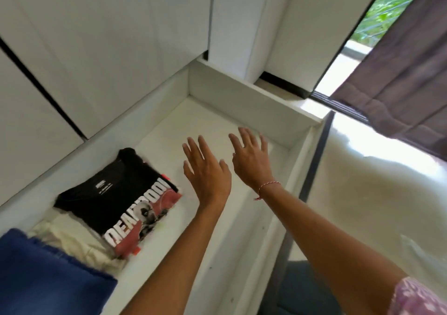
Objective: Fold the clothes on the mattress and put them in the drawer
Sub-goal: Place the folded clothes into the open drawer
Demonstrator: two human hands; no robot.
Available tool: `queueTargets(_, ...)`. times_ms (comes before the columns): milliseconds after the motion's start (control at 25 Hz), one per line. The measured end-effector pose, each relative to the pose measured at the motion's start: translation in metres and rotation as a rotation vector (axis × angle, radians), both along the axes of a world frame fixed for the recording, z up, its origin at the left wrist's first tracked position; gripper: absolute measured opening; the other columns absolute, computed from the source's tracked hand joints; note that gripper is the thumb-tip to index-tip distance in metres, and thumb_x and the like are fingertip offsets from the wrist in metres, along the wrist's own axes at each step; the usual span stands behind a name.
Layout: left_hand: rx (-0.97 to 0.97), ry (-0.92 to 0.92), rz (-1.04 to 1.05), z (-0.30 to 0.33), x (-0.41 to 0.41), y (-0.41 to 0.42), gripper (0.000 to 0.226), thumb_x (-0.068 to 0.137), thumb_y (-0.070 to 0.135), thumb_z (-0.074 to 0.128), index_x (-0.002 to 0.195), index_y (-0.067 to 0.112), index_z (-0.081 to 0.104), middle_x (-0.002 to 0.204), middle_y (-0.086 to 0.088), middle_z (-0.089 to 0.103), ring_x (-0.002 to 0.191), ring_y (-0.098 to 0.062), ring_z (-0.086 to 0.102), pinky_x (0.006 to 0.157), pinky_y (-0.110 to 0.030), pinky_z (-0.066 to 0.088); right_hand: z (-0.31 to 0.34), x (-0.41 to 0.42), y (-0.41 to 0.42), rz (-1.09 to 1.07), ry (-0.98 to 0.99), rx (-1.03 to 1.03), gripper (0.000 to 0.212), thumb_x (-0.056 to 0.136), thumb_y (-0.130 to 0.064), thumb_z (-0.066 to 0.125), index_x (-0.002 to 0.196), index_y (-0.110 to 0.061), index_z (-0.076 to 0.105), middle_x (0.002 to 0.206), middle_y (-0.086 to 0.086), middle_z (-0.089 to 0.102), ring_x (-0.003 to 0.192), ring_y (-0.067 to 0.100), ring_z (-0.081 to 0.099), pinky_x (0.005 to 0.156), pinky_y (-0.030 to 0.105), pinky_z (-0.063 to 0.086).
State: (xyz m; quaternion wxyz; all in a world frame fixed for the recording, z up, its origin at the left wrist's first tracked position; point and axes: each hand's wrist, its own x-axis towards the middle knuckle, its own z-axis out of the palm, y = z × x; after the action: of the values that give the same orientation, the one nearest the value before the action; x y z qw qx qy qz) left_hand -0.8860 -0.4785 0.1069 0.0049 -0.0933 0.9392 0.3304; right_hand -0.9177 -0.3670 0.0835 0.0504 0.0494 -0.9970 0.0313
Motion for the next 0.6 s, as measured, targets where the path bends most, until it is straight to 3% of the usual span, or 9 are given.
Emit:
queueTargets(160, -0.027, 0.093, -0.15, 0.053, 0.046, 0.065, 0.077, 0.098, 0.034, 0.044, 0.151, 0.01, -0.005, 0.159, -0.013, -0.012, 0.146, -0.027, -0.015, 0.117, -0.044, 0.002, 0.042, 0.083, 0.115, -0.212, 0.152, 0.184, 0.06, 0.095, -0.033, 0.048, 0.149, -0.015, 0.029, 0.158, 0.017, 0.012, 0.147, 0.031, 0.008, 0.112, 0.059, -0.006)
queueTargets(320, -0.017, 0.186, -0.342, 0.064, 0.155, 0.152, 0.078, 0.096, 0.038, 0.046, 0.152, 0.01, -0.001, 0.158, -0.016, -0.015, 0.145, -0.029, -0.016, 0.117, -0.044, 0.002, 0.05, 0.239, 0.242, -0.372, 0.215, 0.311, 0.063, 0.085, -0.029, 0.067, 0.14, -0.007, 0.045, 0.151, 0.023, 0.03, 0.141, 0.038, 0.027, 0.108, 0.068, 0.01)
queueTargets(480, -0.058, 0.13, -0.519, 0.014, 0.313, 0.282, 0.076, 0.096, 0.036, 0.045, 0.152, 0.011, 0.0, 0.157, -0.016, -0.016, 0.145, -0.031, -0.017, 0.117, -0.045, 0.002, 0.007, 0.462, 0.36, -0.668, 0.058, 0.326, 0.066, 0.068, -0.024, 0.083, 0.126, -0.003, 0.059, 0.139, 0.027, 0.046, 0.13, 0.041, 0.045, 0.095, 0.074, 0.027)
queueTargets(560, -0.072, 0.094, -0.667, -0.012, 0.414, 0.368, 0.076, 0.095, 0.039, 0.046, 0.152, 0.011, 0.004, 0.158, -0.015, -0.014, 0.146, -0.029, -0.015, 0.117, -0.044, 0.003, -0.019, 0.567, 0.419, -0.789, -0.006, 0.339, 0.069, 0.072, -0.031, 0.08, 0.132, -0.006, 0.055, 0.143, 0.024, 0.042, 0.134, 0.038, 0.04, 0.098, 0.073, 0.026)
queueTargets(600, -0.082, 0.087, -0.742, -0.025, 0.459, 0.406, 0.077, 0.095, 0.042, 0.046, 0.152, 0.011, 0.005, 0.158, -0.015, -0.012, 0.146, -0.029, -0.014, 0.116, -0.044, 0.003, -0.033, 0.609, 0.443, -0.83, -0.045, 0.33, 0.07, 0.08, -0.036, 0.072, 0.14, -0.009, 0.046, 0.15, 0.022, 0.032, 0.141, 0.036, 0.029, 0.103, 0.071, 0.02)
